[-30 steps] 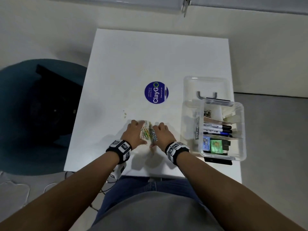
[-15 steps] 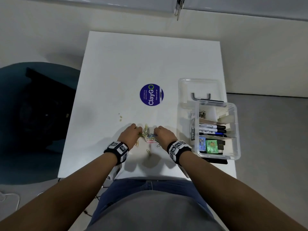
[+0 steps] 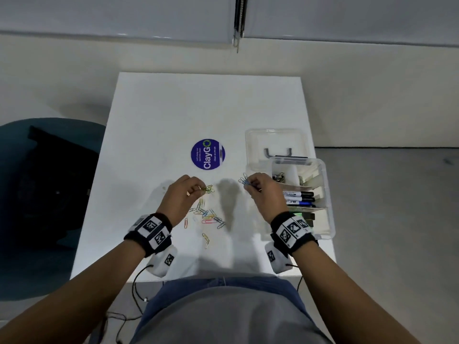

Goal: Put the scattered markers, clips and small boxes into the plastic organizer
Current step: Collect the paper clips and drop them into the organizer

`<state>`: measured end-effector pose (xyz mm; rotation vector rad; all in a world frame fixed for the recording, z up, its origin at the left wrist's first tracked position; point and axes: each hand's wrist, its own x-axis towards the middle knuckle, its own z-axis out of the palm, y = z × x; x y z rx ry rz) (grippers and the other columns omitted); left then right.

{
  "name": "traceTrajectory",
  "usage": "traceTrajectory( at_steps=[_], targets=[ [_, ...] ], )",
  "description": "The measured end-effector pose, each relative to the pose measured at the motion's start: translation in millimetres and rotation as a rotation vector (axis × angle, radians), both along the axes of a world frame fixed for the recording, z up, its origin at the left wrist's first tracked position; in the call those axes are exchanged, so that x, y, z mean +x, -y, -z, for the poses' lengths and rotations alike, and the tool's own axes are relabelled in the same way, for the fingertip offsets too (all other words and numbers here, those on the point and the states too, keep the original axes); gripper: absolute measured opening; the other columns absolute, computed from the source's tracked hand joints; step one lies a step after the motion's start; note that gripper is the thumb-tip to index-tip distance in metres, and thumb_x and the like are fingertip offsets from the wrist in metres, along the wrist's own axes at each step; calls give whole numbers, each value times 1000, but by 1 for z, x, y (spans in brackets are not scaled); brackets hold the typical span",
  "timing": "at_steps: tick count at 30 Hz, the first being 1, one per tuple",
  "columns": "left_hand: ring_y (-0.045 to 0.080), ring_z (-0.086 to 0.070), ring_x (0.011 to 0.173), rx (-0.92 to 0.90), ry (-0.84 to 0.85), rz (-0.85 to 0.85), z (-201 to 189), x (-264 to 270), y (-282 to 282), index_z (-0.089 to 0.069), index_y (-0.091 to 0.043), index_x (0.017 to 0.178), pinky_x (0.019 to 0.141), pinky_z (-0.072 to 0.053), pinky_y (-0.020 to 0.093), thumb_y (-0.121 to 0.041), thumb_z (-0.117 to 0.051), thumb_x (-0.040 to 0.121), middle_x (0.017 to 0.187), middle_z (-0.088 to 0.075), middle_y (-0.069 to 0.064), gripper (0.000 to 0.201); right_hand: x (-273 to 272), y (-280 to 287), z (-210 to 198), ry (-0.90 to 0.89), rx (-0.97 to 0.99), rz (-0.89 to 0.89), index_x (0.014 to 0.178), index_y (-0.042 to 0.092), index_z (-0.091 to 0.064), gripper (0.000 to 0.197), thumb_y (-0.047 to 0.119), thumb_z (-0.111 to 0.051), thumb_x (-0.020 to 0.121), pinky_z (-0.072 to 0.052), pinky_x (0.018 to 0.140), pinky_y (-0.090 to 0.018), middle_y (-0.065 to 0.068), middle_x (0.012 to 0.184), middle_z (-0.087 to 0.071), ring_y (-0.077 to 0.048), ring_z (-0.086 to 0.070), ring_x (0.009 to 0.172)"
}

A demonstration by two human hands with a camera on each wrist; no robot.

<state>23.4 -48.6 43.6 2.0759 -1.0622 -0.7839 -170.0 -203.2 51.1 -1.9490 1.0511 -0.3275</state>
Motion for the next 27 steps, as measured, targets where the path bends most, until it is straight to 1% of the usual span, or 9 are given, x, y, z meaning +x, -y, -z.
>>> traceTrajectory(
  at_steps=[2, 5, 8, 10, 14, 17, 20, 23, 27],
  targets=[
    [6, -59, 83, -85, -43, 1, -21, -16, 20, -65, -27, 92, 75, -50, 17, -15, -66, 88, 92, -61, -2, 12, -16, 17, -13, 55, -16, 83, 94, 9, -65, 8, 12, -68, 88, -52, 71, -23, -4, 85, -68, -16, -62, 74],
    [6, -59, 83, -183, -101, 34, -43, -44, 58, -67, -24, 95, 75, -57, 32, -16, -66, 88, 93, -62, -1, 11, -42, 46, -25, 76, -55, 185, 96, 11, -66, 8, 13, -68, 88, -51, 68, -16, -2, 83, -68, -14, -63, 74],
    [10, -60, 84, -252, -119, 115, -61, -79, 107, -67, -20, 97, 75, -59, 39, -17, -66, 88, 93, -61, 2, 9, -71, 75, -32, 78, -92, 262, 97, 14, -65, 8, 15, -67, 89, -54, 69, -18, 1, 82, -68, -14, -65, 74],
    [12, -60, 85, -281, -132, 160, -71, -103, 139, -66, -20, 95, 76, -59, 38, -17, -66, 88, 93, -61, 3, 8, -88, 93, -31, 33, -99, 308, 96, 14, -64, 7, 15, -66, 90, -53, 67, -15, 2, 81, -66, -11, -63, 70],
    [13, -60, 82, -302, -121, 213, -85, -146, 195, -68, -19, 94, 76, -53, 21, -14, -67, 86, 94, -63, 5, 9, -110, 124, -21, -81, -136, 308, 95, 9, -64, 11, 17, -67, 88, -52, 66, -30, -3, 80, -67, -21, -62, 70],
    [7, -57, 73, -258, -99, 247, -77, -164, 224, -68, -15, 95, 67, -44, 7, -14, -67, 87, 92, -62, 5, 9, -118, 137, -15, -177, -133, 306, 90, 10, -62, 7, 16, -66, 88, -39, 65, -26, -2, 77, -61, -20, -54, 70],
    [11, -57, 73, -186, -68, 269, -55, -173, 240, -68, -17, 93, 69, -45, 20, -16, -67, 86, 91, -63, 7, 7, -120, 144, -10, -233, -85, 300, 91, 9, -64, 5, 13, -65, 87, -47, 69, -29, -11, 84, -69, -22, -59, 75],
    [17, -60, 79, -96, -3, 255, -34, -175, 243, -67, -16, 93, 72, -44, 24, -17, -65, 87, 92, -64, 8, 6, -117, 145, -4, -300, -49, 268, 88, 10, -65, 3, 12, -63, 88, -49, 69, -29, -11, 84, -68, -27, -63, 79],
    [21, -65, 88, 15, 69, 254, -16, -174, 243, -70, -15, 98, 87, -49, 33, -13, -58, 88, 95, -71, 7, 15, -107, 146, -3, -397, -88, 199, 102, 9, -67, 15, 10, -61, 88, -45, 70, -25, -13, 98, -71, -30, -66, 91]
  ],
)
